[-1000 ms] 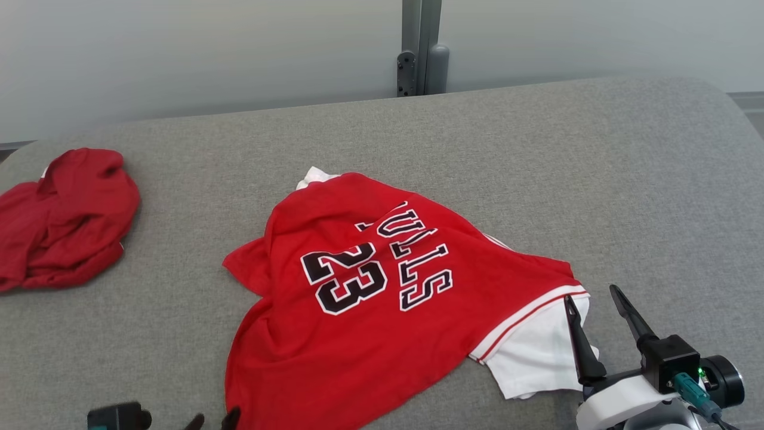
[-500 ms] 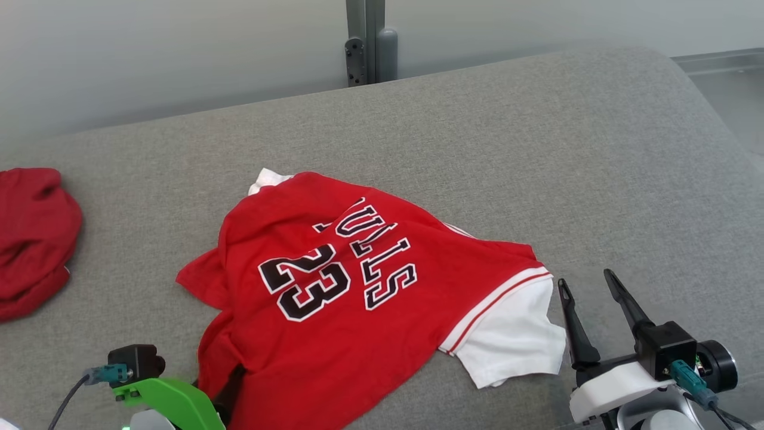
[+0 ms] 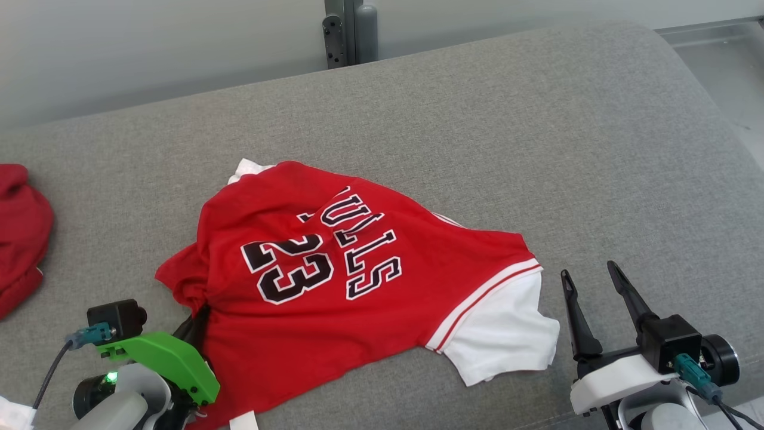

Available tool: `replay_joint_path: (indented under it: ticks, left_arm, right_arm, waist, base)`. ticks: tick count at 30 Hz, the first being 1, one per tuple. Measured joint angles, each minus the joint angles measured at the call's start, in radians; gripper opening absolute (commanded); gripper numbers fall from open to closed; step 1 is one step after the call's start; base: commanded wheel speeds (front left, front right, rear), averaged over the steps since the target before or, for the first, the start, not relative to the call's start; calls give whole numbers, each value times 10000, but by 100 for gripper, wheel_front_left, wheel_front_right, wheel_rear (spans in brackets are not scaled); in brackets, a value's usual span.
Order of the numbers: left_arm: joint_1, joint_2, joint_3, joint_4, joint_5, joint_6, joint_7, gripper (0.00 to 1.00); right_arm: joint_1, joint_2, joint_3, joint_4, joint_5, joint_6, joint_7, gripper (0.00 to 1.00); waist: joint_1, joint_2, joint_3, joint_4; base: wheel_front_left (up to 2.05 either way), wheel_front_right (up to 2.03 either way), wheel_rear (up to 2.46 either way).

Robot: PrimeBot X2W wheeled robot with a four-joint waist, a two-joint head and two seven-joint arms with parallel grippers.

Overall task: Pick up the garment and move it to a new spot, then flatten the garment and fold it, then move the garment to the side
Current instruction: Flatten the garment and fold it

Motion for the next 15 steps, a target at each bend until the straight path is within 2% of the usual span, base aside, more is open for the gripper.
replay_joint_path:
  ticks: [9, 10, 11, 12, 15]
  left_arm:
    - [-972, -259, -113, 1149, 736, -397, -280, 0]
    - [-1039, -318, -92, 1310, 849, -420, -351, 21]
    - [-1054, -374, -98, 1407, 874, -420, -399, 65]
    - [-1052, -384, -153, 1490, 984, -420, -439, 100]
    - [-886, -311, -35, 1549, 1267, -155, -646, 100]
  right_arm:
    - [-59, 17, 81, 71, -19, 0, 0, 100]
    - [-62, 17, 79, 77, -19, 0, 0, 100]
    - [-67, 17, 81, 79, -19, 0, 0, 100]
    - [-69, 17, 104, 82, -21, 0, 0, 100]
    - [-66, 25, 73, 40, -67, 0, 0, 100]
  waist:
    - [0, 0, 19, 188]
    - [0, 0, 14, 201]
    - [0, 0, -2, 210]
    - [0, 0, -27, 214]
    - [0, -1, -145, 205]
  base:
    - [0, 0, 0]
    - [0, 0, 0]
    - [0, 0, 0]
    - [0, 0, 0]
    - [0, 0, 0]
